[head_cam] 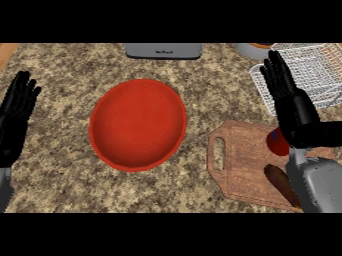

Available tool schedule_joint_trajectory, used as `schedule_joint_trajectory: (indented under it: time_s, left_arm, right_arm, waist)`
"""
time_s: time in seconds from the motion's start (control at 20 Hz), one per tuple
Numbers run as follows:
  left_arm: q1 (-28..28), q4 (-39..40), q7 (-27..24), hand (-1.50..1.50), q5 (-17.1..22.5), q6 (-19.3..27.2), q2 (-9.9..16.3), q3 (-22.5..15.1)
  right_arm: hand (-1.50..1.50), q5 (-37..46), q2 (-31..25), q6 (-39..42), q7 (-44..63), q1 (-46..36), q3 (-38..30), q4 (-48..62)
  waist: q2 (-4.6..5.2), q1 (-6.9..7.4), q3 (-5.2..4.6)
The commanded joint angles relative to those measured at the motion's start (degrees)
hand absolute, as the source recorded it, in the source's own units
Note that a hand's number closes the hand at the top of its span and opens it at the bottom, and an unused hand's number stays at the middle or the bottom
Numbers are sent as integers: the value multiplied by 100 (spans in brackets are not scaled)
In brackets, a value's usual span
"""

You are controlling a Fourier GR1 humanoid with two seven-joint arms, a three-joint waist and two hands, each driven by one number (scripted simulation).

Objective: Pick the sweet potato from the cutting board and place it in the tiered basket

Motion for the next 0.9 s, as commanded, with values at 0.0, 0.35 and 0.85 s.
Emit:
schedule_joint_trajectory:
  time_s: [0.0, 0.35, 0.85]
  left_arm:
    - [84, 137, -47, 0, -84, 15, -18, 91]
    - [335, 632, 315, 0, -739, 394, 349, -45]
    - [193, 555, 453, 0, -1185, 438, -50, -491]
  right_arm:
    - [150, 52, -382, 345, -72, 403, 2, -319]
    - [150, 1609, -1911, -167, -234, 1549, -789, -471]
    - [-150, 1820, -1988, -271, -815, 4417, -1557, -2657]
  waist:
    - [66, -23, 246]
    - [73, -732, 161]
    - [50, -174, 239]
